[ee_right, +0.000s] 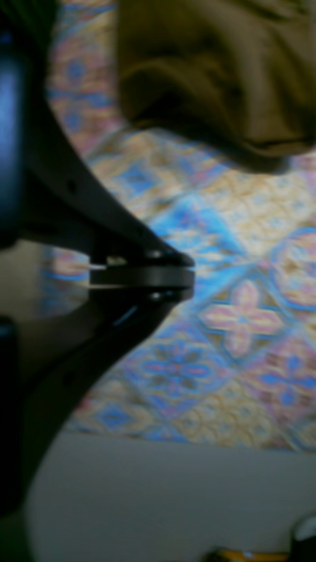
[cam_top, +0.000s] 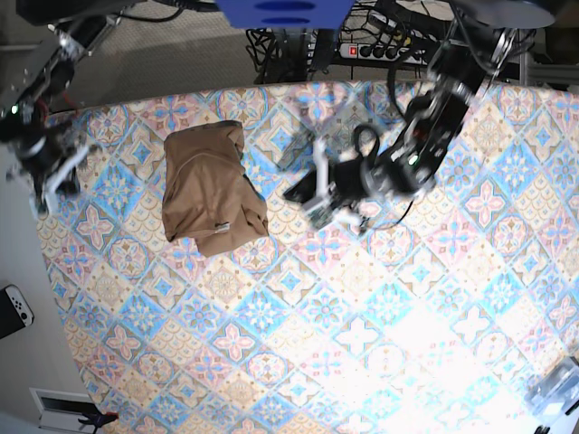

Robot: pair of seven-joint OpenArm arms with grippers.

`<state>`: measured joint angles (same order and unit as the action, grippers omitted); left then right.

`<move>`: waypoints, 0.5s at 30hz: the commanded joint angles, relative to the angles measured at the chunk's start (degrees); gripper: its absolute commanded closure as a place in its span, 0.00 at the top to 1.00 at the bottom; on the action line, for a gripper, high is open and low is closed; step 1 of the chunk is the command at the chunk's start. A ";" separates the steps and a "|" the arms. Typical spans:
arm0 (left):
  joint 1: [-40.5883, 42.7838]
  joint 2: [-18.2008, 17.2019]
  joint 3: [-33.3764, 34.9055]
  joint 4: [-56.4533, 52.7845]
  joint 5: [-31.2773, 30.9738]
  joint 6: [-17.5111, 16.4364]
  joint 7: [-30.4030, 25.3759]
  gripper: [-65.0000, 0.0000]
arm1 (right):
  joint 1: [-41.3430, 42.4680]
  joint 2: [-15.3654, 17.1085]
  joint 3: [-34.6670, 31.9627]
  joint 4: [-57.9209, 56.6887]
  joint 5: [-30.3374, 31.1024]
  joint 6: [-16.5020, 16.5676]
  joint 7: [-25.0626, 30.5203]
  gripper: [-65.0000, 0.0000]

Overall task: Layout the t-shirt on the table in an organized manner, then fold the t-shirt properly
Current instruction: 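Open both grippers and lift them away from the folded shirt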

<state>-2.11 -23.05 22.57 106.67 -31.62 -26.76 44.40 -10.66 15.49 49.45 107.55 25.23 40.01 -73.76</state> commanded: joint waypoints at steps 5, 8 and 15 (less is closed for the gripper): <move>10.68 -0.38 -11.53 6.25 -0.16 0.79 -1.02 0.00 | -1.70 -1.38 6.77 0.89 0.30 -0.01 1.01 0.00; 16.31 -0.47 -15.67 7.83 -0.16 0.79 -1.02 0.00 | -4.69 -5.68 9.49 0.89 0.30 -0.01 1.10 0.00; 26.42 -1.52 -18.48 8.54 -0.16 0.70 -1.46 0.00 | -10.40 -8.50 12.75 2.12 0.30 -0.01 1.54 0.00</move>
<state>24.32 -24.25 4.19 114.10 -30.81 -25.65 44.14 -20.71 6.61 61.95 108.75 24.49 39.83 -72.82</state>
